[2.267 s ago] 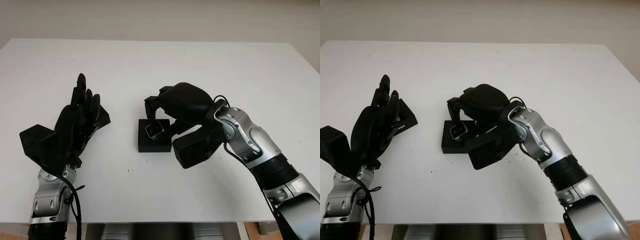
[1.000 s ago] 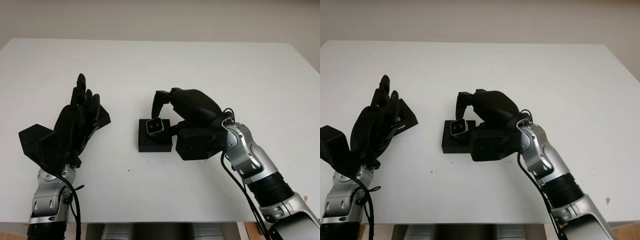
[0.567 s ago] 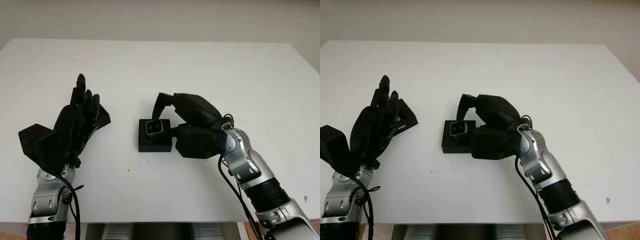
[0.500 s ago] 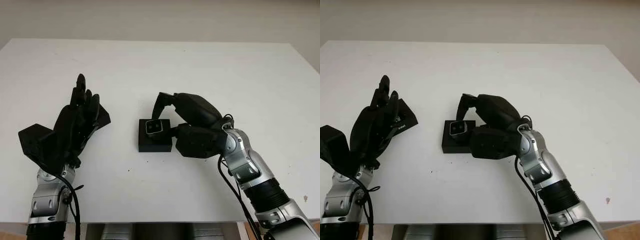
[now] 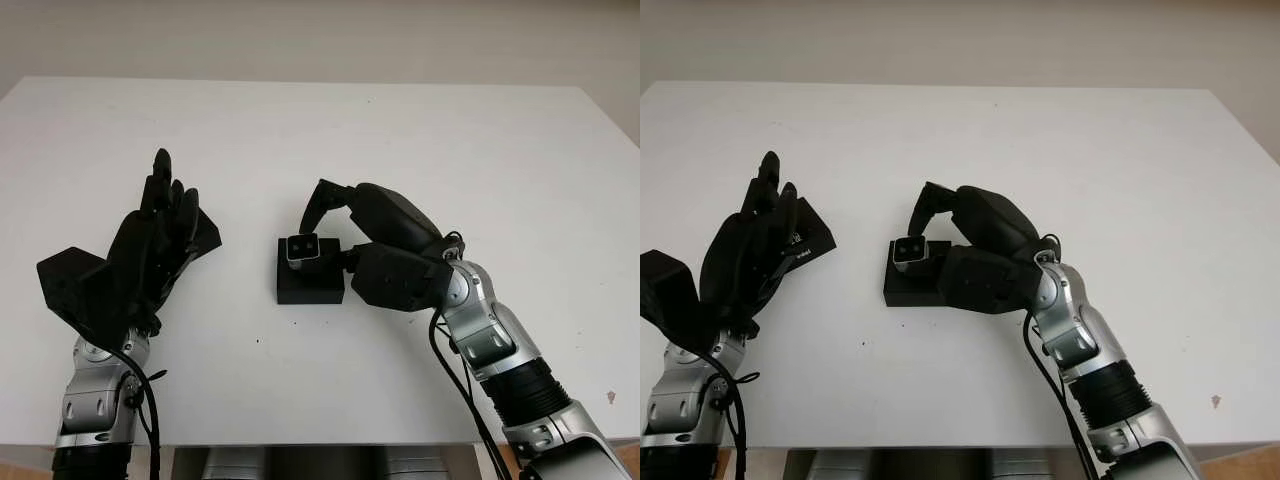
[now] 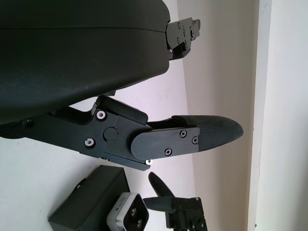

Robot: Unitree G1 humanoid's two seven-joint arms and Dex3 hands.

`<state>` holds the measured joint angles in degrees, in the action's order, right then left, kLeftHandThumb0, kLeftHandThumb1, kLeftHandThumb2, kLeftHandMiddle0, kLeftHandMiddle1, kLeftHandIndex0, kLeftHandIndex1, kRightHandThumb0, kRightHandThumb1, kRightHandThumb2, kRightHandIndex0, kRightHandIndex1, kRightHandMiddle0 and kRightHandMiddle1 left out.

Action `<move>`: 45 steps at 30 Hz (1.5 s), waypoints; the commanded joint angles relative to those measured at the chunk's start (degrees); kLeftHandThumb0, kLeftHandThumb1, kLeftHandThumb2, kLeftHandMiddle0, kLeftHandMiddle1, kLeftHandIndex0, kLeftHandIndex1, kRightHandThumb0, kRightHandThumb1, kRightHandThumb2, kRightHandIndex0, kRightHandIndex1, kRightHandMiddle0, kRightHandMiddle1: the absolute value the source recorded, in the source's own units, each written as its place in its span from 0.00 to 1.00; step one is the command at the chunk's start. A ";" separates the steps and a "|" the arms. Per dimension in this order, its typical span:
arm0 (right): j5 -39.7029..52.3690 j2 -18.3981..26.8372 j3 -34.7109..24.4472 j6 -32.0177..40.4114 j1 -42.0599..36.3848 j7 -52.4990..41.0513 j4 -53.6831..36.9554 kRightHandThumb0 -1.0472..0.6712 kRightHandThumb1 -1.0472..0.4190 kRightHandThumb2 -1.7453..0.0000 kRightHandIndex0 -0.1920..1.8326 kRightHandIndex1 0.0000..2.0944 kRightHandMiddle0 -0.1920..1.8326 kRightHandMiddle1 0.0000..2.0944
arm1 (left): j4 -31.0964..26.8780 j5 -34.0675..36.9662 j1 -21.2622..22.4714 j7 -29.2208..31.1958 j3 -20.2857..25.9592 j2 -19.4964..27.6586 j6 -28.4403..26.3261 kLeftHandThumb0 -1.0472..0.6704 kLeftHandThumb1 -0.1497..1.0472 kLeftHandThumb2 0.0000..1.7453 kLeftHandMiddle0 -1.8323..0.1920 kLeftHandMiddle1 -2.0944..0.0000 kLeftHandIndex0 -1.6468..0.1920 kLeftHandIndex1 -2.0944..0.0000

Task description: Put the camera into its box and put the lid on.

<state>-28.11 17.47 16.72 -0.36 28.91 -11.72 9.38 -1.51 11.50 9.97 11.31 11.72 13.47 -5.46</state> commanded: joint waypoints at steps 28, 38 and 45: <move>-0.37 0.28 0.22 -1.44 -0.24 0.54 2.38 0.38 0.08 0.97 0.23 0.33 0.30 0.79 | -1.76 -0.08 -0.11 0.06 0.53 1.20 -1.09 0.16 1.00 0.30 1.00 1.00 1.00 1.00; 0.43 0.33 0.34 -2.09 -0.05 0.24 4.44 0.38 0.08 0.97 0.22 0.34 0.30 0.79 | -1.89 -0.04 -0.05 0.51 0.55 1.84 -1.43 0.16 1.00 0.30 1.00 1.00 1.00 1.00; 0.01 1.19 0.94 -2.28 0.35 -1.57 5.29 0.37 0.07 0.97 0.22 0.33 0.29 0.78 | -2.26 0.06 -0.04 0.35 0.68 1.84 -2.20 0.15 1.00 0.29 1.00 1.00 1.00 1.00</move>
<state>-28.04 18.07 16.91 -2.04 29.11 -12.61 14.05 -2.70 11.45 9.96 11.56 12.22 14.82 -7.39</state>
